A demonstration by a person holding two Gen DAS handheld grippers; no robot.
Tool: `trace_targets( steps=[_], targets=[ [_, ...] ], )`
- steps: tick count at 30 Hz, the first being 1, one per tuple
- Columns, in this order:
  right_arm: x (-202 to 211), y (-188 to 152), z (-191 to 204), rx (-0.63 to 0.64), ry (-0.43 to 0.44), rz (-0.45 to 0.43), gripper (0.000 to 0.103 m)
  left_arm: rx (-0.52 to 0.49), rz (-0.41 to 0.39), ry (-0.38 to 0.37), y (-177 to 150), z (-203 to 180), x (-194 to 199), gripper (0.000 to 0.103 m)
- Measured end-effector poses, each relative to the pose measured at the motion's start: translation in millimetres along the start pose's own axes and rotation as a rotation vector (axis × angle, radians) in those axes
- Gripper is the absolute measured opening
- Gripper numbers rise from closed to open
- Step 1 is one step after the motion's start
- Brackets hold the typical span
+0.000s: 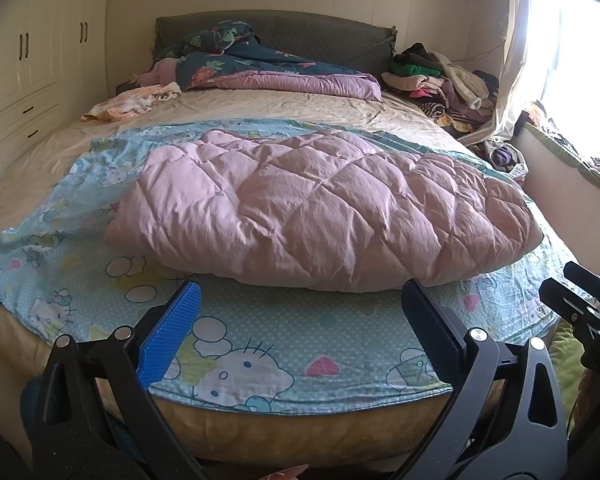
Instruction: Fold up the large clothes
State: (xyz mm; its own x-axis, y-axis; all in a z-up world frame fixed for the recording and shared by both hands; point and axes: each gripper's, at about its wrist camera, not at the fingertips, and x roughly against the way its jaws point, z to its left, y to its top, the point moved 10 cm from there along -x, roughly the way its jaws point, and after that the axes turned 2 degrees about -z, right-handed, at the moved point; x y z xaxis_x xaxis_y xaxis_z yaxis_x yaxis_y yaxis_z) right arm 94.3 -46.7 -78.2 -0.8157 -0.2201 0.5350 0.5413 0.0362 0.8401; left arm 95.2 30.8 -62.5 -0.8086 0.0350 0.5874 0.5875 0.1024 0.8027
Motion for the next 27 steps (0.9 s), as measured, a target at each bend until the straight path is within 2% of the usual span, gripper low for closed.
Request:
trace_targets(
  steps=[12, 15, 18, 22, 25, 26, 27],
  targets=[
    [4, 1, -3, -0.001, -0.017, -0.002, 0.099, 0.002, 0.008, 0.014, -2, 8, 0, 0.094],
    [9, 4, -14, -0.037, -0.029, -0.021, 0.099, 0.004, 0.019, 0.028, -4, 13, -1, 0.094],
    [20, 8, -40, -0.083, -0.079, -0.048, 0.099, 0.02, 0.028, 0.049, -7, 22, -2, 0.094],
    [47, 10, -112, -0.185, -0.212, -0.097, 0.099, 0.057, 0.038, 0.092, -7, 46, -7, 0.094],
    [79, -2, -211, -0.287, -0.422, -0.137, 0.099, 0.139, 0.046, 0.175, 2, 95, -14, 0.094],
    [95, -15, -264, -0.34, -0.548, -0.146, 0.099, 0.188, 0.039, 0.216, 10, 122, -16, 0.094],
    [106, -28, -299, -0.377, -0.639, -0.131, 0.099, 0.21, 0.031, 0.25, 15, 141, -17, 0.094]
  ],
)
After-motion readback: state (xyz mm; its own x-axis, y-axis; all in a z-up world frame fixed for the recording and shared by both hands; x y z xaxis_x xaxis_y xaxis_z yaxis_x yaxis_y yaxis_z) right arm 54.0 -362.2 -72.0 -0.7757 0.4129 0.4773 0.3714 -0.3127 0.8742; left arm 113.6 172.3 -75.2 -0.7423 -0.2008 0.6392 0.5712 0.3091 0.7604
